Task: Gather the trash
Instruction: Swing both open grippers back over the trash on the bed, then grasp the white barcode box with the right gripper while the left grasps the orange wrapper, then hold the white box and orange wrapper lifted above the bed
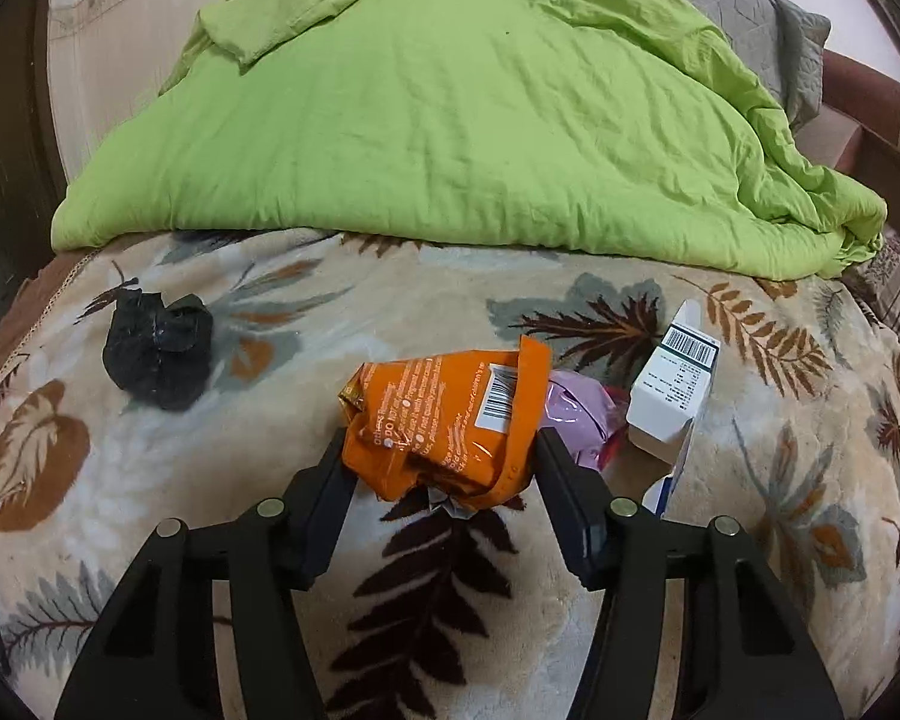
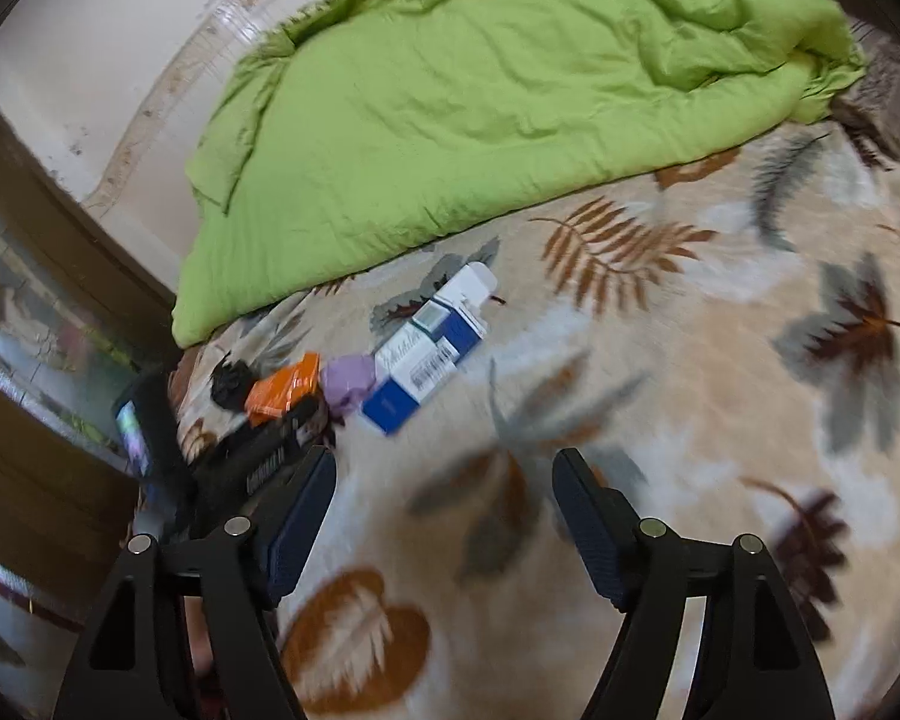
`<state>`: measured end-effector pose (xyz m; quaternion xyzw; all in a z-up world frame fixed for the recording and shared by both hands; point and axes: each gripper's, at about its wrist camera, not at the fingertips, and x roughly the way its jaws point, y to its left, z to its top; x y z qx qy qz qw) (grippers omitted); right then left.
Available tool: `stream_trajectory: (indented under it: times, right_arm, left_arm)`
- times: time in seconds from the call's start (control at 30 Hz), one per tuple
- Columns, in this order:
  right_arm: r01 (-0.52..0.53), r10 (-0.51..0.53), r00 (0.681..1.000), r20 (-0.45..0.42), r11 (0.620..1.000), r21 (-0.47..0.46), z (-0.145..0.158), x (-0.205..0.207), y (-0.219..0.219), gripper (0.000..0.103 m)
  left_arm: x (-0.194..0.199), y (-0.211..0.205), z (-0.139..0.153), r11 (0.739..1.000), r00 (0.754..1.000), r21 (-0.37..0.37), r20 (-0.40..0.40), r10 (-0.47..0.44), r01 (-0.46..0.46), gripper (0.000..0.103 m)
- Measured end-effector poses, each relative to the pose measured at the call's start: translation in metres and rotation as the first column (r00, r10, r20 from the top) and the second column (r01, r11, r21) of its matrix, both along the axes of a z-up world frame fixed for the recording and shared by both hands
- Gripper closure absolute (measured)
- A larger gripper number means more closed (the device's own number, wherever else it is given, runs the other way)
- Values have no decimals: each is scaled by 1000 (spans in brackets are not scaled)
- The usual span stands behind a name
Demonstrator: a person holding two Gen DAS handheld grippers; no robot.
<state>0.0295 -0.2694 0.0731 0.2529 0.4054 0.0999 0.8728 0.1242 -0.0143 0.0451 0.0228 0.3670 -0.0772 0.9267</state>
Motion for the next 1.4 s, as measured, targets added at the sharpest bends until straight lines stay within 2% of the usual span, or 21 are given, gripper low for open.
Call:
stream_trajectory:
  times: [0.03, 0.2, 0.27, 0.4, 0.53, 0.57, 0.6, 0.63, 0.67, 0.73, 0.77, 0.9, 1.0, 1.1, 1.27, 1.4]
  right_arm:
    - [6, -6, 1000, -15, 1000, 1, -3, 14, 4, 24]
    - [49, -50, 995, -87, 999, -9, -21, 76, 27, 24]
    - [72, -70, 991, -110, 997, 10, -30, 94, 33, 24]
    - [112, -114, 979, -166, 993, -20, -44, 128, 48, 24]
    - [134, -156, 958, -239, 985, -106, -59, 156, 71, 25]
    - [137, -169, 953, -251, 981, -139, -61, 158, 73, 30]
    - [138, -181, 948, -261, 975, -175, -64, 160, 76, 31]
    - [142, -184, 951, -247, 974, -178, -63, 157, 76, 37]
    - [139, -182, 955, -234, 973, -187, -60, 154, 76, 47]
    - [126, -172, 961, -216, 969, -211, -56, 143, 74, 58]
    - [118, -158, 967, -201, 973, -198, -53, 132, 69, 59]
    - [90, -112, 986, -121, 981, -172, -43, 91, 54, 60]
    - [45, -49, 999, -17, 985, -165, -29, 43, 48, 60]
    - [5, 6, 998, 67, 988, -156, -21, -9, 46, 60]
    - [-57, 82, 989, 124, 979, -194, -18, -86, 47, 60]
    - [-54, 87, 984, 154, 977, -205, -15, -124, 40, 60]
  left_arm:
    - [0, 2, 0, 1000, 1000, -12, 0, 0, 0, 50]
    - [-19, 21, 13, 998, 1000, -67, 22, -20, 22, 50]
    - [-29, 32, 20, 995, 999, -96, 29, -16, 19, 50]
    - [-48, 49, 28, 992, 999, -123, 39, 2, 3, 50]
    - [-64, 58, 33, 992, 998, -126, 55, 12, -5, 50]
    - [-67, 58, 34, 992, 998, -123, 61, 12, -5, 50]
    - [-69, 59, 35, 992, 998, -123, 61, 11, -4, 50]
    - [-72, 60, 35, 992, 998, -127, 61, 11, -3, 50]
    - [-76, 61, 36, 991, 998, -135, 60, 12, -3, 50]
    - [-84, 61, 37, 990, 998, -141, 60, 3, 6, 50]
    - [-89, 60, 37, 991, 998, -136, 65, -3, 12, 50]
    - [-114, 54, 41, 993, 996, -115, 91, -10, 20, 50]
    - [-136, 49, 41, 994, 995, -112, 99, -3, 14, 50]
    - [-159, 38, 38, 998, 994, -65, 108, -4, 11, 50]
    - [-190, 19, 31, 1000, 994, -4, 108, -22, 23, 50]
    - [-206, 7, 30, 999, 994, 28, 105, -40, 37, 49]
